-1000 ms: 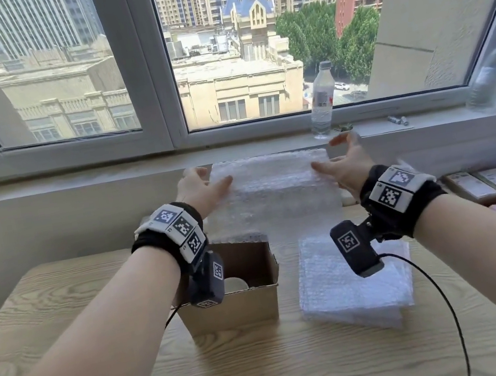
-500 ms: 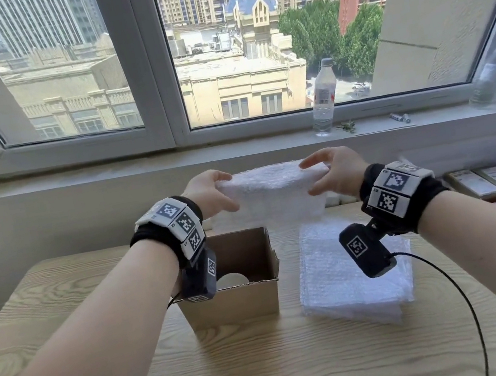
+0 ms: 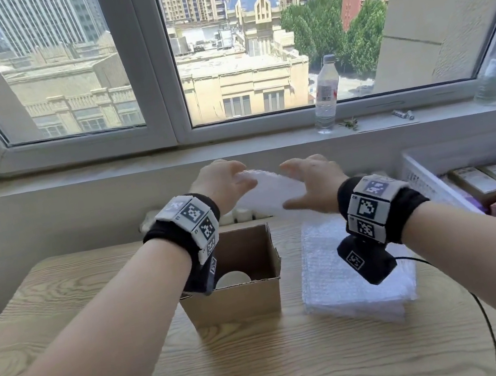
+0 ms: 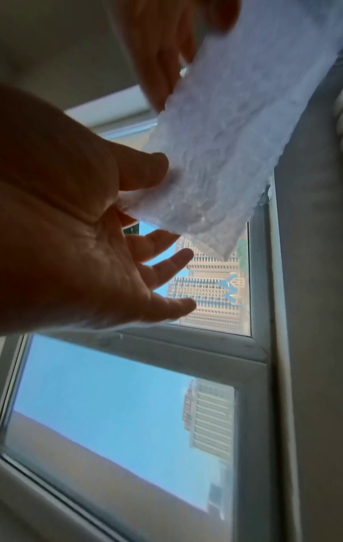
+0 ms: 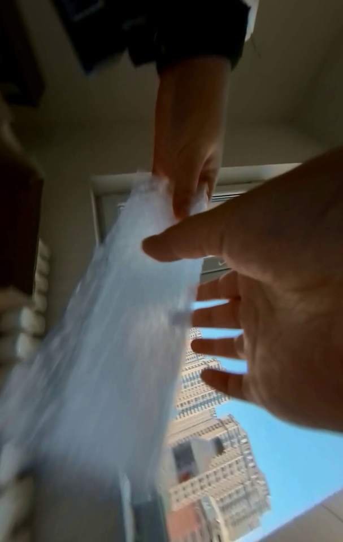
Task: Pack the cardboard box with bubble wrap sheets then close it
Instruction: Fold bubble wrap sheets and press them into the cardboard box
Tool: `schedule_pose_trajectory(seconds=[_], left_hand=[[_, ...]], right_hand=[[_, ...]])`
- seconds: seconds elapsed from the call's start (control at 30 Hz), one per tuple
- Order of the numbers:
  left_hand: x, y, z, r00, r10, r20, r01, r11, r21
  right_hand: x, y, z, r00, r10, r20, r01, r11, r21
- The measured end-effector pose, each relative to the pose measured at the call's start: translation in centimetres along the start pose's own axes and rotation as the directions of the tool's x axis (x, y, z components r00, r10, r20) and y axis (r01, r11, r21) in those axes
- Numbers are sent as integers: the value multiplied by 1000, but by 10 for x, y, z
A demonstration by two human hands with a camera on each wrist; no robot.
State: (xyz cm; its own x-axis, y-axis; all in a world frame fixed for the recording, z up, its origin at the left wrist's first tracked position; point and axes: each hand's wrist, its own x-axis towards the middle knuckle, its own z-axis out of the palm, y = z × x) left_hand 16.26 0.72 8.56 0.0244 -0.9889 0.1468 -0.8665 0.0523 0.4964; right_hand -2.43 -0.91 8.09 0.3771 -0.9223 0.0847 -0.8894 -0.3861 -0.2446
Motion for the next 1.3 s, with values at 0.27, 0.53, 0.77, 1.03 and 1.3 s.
schedule_pose_trajectory(seconds=[0.27, 0.53, 0.77, 1.03, 1.3], left_hand=[[-1, -2, 2, 988, -141, 66, 156, 906, -394], [-8, 0, 10, 983, -112, 146, 175, 812, -556], [-10, -1, 6, 963, -126, 237, 263, 632, -730], [-15, 6, -4, 929, -86, 361, 366, 375, -852], [-18, 8, 3, 852, -79, 518, 479, 517, -709]], right_hand=[[10, 3, 2, 982, 176, 62, -167, 675, 719], [5, -1, -2, 965, 98, 244, -263, 286, 921], [1, 5, -1, 978, 160, 134, -163, 191, 968], [3, 3, -3, 974, 196, 112, -147, 179, 973], [1, 2, -3, 976, 179, 123, -168, 259, 951]])
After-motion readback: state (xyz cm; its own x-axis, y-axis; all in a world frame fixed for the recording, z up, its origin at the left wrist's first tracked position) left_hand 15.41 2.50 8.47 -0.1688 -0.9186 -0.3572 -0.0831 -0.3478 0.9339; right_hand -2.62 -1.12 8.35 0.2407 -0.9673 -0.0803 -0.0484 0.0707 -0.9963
